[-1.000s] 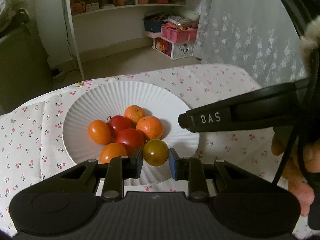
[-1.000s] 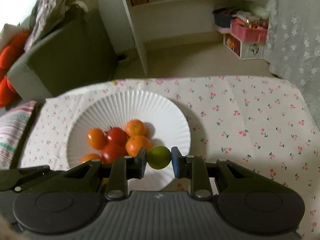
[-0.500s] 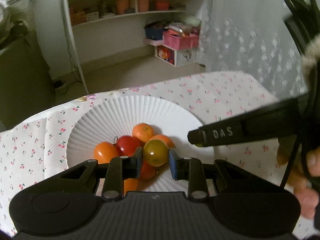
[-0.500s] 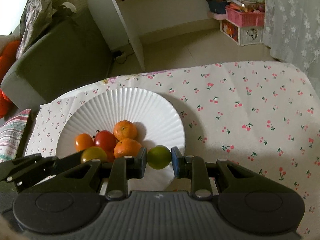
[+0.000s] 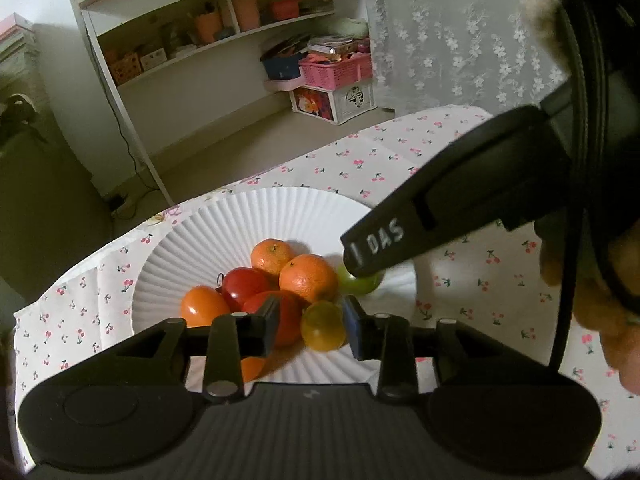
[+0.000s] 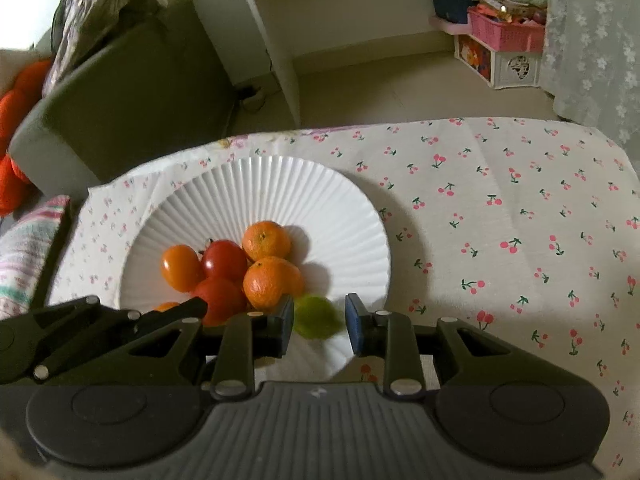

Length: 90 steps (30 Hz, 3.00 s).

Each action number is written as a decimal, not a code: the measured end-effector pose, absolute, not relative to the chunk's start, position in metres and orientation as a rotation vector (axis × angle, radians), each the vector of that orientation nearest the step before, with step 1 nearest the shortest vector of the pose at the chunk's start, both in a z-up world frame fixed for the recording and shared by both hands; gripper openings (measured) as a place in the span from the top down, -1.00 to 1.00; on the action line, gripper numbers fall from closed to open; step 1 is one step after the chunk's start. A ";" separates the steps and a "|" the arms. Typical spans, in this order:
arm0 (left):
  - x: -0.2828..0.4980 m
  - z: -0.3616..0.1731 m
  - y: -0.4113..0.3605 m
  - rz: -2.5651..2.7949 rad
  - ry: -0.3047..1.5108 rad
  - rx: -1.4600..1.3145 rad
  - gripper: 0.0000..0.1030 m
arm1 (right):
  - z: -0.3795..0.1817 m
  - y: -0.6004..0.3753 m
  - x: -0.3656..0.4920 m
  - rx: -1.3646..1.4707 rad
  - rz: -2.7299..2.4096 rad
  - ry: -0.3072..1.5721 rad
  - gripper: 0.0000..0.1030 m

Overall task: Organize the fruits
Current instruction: 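Carry both cherry tomatoes onto the white plate and open both tools, then withdraw both tools from the plate toward the green tomatoes, then grasp a green tomato with the left tool while the right tool grasps another green tomato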

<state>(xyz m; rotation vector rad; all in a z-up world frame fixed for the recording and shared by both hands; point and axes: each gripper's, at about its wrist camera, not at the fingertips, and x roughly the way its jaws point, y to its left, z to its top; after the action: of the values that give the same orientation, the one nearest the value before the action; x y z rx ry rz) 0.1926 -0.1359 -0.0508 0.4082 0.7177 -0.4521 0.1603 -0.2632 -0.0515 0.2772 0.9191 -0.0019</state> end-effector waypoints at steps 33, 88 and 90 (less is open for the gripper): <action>0.121 0.022 -0.002 -0.287 0.705 0.108 0.15 | 0.017 -0.173 0.092 0.146 0.056 0.841 -0.11; 0.109 -0.081 0.034 -0.250 1.036 0.051 0.81 | -0.052 -0.090 0.106 -0.062 0.164 1.004 -0.09; 0.109 -0.081 0.037 -0.248 1.035 0.038 0.81 | -0.055 -0.085 0.111 -0.070 0.175 0.995 -0.09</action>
<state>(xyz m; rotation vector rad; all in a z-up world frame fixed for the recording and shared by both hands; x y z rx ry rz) 0.1094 0.0369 -0.0807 0.0376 1.0354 -0.2478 0.1108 -0.0853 -0.0552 -0.0696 0.9945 0.1750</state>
